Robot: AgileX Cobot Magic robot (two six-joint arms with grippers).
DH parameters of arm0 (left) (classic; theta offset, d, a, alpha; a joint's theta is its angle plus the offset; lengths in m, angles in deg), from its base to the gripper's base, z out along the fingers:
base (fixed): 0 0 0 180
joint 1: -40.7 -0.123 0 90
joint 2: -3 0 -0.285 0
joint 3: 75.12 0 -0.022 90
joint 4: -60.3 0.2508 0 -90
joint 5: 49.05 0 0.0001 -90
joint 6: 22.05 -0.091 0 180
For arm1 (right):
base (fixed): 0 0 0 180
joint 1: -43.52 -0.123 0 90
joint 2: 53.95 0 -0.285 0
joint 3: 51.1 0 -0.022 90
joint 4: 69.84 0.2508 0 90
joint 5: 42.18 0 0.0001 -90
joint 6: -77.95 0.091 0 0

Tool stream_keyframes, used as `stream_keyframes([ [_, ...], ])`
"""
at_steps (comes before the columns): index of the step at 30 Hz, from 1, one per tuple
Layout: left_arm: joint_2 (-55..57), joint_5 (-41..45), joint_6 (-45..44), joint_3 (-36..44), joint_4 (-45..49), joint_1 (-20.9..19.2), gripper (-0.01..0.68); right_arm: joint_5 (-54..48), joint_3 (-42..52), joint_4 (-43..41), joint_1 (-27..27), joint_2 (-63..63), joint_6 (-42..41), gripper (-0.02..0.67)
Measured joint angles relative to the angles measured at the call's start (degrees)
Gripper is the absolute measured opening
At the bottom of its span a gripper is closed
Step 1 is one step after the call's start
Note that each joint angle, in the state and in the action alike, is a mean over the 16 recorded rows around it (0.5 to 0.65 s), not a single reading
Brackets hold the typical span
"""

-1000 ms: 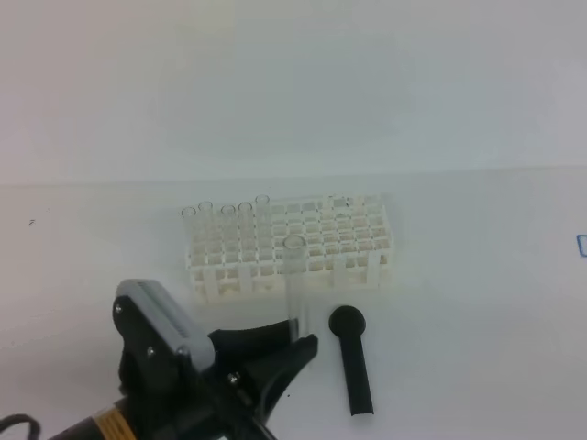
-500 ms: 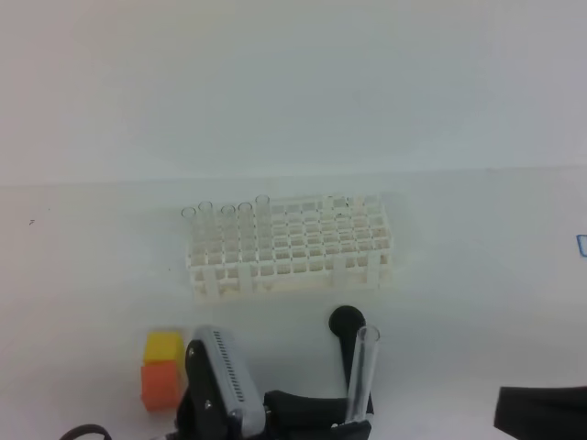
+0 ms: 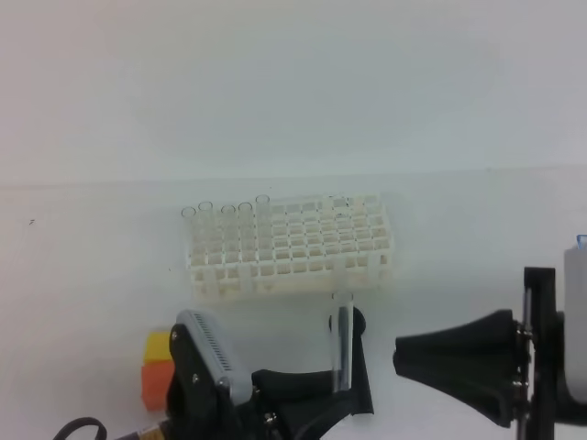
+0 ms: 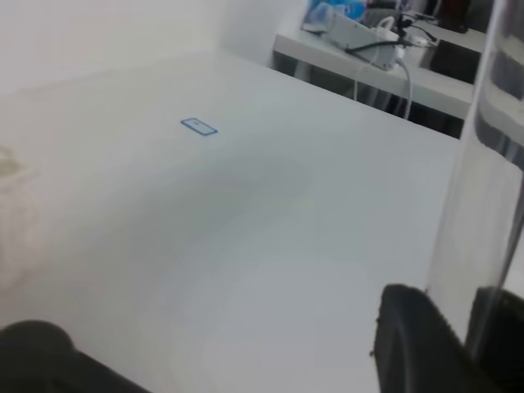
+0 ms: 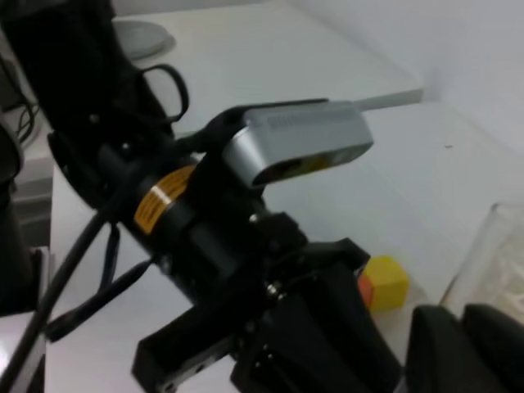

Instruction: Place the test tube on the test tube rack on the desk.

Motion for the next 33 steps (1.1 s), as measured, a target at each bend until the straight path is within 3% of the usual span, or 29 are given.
stream_keyframes([
  [11,0.0,-0.4,-1.0,0.0,-2.7,0.0,0.106,-2.6,-9.2,1.8,-0.5,10.8,3.2,0.477],
  [16,-0.1,-0.4,-1.2,-0.1,-4.3,0.0,0.106,-4.5,-11.9,1.8,-0.5,15.0,4.3,0.555],
  [24,-0.1,-0.4,-0.6,-0.7,-5.6,0.0,0.106,-6.7,-14.4,1.8,-0.5,20.9,4.1,0.544],
  [33,-0.3,-1.0,4.8,-1.6,-5.6,0.1,0.106,-7.4,-17.1,1.7,-0.5,24.7,2.6,0.315],
])
